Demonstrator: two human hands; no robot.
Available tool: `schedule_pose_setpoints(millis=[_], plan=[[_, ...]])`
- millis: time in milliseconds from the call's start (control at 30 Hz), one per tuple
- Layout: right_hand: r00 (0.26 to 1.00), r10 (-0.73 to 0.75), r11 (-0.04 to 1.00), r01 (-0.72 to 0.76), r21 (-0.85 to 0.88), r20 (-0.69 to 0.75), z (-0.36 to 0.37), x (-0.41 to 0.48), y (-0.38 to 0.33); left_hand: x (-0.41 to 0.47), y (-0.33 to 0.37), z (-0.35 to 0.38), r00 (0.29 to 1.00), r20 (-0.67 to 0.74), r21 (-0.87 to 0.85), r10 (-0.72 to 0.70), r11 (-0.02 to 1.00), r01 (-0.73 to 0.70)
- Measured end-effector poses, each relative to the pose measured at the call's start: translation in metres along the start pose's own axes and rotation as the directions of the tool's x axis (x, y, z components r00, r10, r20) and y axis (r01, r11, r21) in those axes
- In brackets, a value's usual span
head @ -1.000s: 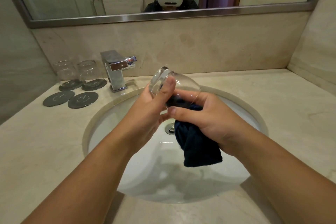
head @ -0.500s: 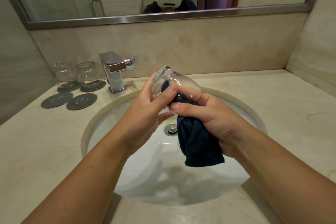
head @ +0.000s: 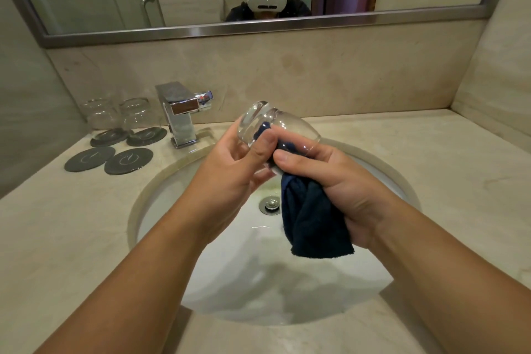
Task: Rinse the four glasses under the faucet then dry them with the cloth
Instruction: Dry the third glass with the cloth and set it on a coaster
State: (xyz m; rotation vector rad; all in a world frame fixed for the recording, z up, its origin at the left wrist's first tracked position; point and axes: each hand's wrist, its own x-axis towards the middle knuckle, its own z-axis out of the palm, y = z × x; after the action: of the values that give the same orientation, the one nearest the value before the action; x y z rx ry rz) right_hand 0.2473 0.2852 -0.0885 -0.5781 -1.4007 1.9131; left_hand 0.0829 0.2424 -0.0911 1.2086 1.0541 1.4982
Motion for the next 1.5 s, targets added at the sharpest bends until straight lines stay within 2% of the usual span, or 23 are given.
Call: schedule_pose_setpoints(millis=[133,300,367,467,567,767,900,1000,1100,1233,1333,1433,1500], plan=[[1.0,-0.021,0.996,0.02,-0.081,-0.015,0.001,-0.001,0.003,-0.001,-0.001,0.002,0.999,0.013,0.047,-0.032,0.998,0.031],[1.0,0.002,0.994,0.002,-0.113,0.028,-0.002,0.001,0.005,0.002,-0.005,0.001,0.999,-0.024,0.063,0.024,0.998,-0.023],[0.998,0.03,0.999,-0.029,-0.023,0.056,0.0,0.0,0.001,0.003,-0.005,-0.002,1.0,-0.001,0.063,0.012,0.998,-0.012],[0.994,0.079,0.974,-0.094,0.207,0.077,0.005,-0.005,-0.007,0.002,-0.004,-0.005,0.998,0.06,0.023,-0.015,1.0,0.013],[0.993,0.084,0.953,-0.105,0.284,0.083,0.007,-0.009,-0.007,0.003,-0.004,-0.006,0.995,0.092,-0.001,-0.03,1.0,0.03],[0.999,0.019,0.979,-0.027,0.2,0.043,0.005,-0.002,0.001,0.003,-0.003,-0.006,0.999,0.029,0.095,-0.031,0.995,0.028],[0.998,-0.062,0.998,0.062,-0.012,0.016,0.005,0.0,0.007,0.002,0.001,-0.002,1.0,-0.013,0.187,-0.019,0.982,0.021],[0.994,-0.106,0.986,0.101,-0.134,-0.034,0.006,-0.002,0.006,0.003,0.001,-0.002,1.0,-0.017,0.186,-0.024,0.982,0.026],[0.995,-0.1,0.986,0.095,-0.134,-0.028,0.005,-0.002,0.003,0.002,0.002,-0.002,0.999,-0.038,0.136,-0.005,0.991,0.01],[0.997,-0.057,0.998,0.055,0.037,0.054,0.005,-0.001,0.0,0.002,0.001,-0.003,1.0,-0.005,0.083,0.013,0.997,-0.013],[1.0,-0.025,0.992,0.023,0.12,0.019,0.004,0.0,0.0,0.002,-0.001,-0.006,0.999,0.035,0.078,0.027,0.997,-0.029],[0.998,-0.054,0.997,0.055,0.063,-0.018,0.004,0.002,0.003,0.002,-0.002,-0.006,1.0,0.017,0.101,-0.01,0.995,0.008],[0.994,-0.093,0.993,0.088,-0.074,-0.057,0.006,0.001,0.005,0.003,-0.004,-0.006,0.999,-0.003,0.127,-0.039,0.991,0.039]])
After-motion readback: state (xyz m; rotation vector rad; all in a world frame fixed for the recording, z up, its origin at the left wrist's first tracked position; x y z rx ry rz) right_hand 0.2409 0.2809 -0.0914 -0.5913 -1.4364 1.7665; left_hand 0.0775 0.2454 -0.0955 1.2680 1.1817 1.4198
